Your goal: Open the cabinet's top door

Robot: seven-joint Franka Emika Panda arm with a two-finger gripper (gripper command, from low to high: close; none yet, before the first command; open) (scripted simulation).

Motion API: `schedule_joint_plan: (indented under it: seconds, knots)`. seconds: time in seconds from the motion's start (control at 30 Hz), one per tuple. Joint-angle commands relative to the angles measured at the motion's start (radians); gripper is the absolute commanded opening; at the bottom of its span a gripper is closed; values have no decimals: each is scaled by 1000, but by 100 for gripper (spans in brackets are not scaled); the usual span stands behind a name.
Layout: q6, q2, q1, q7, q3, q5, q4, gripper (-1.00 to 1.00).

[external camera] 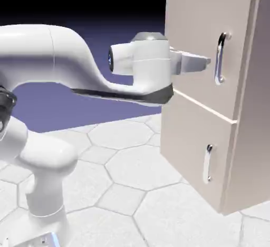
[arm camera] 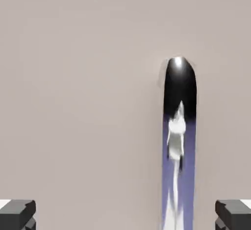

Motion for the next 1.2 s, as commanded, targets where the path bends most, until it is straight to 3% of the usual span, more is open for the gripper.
schedule_joint_plan:
  seconds: [0.0,0.33,0.37,1.17]
  knots:
    - [-1,-4,13,34,-15,-44,9,0]
    - [-27,64,240,154,-190,-197,165,0]
    - [-27,64,240,154,-190,-197,165,-100]
    - [-152,-15,-593,155,530,206,-240,-100]
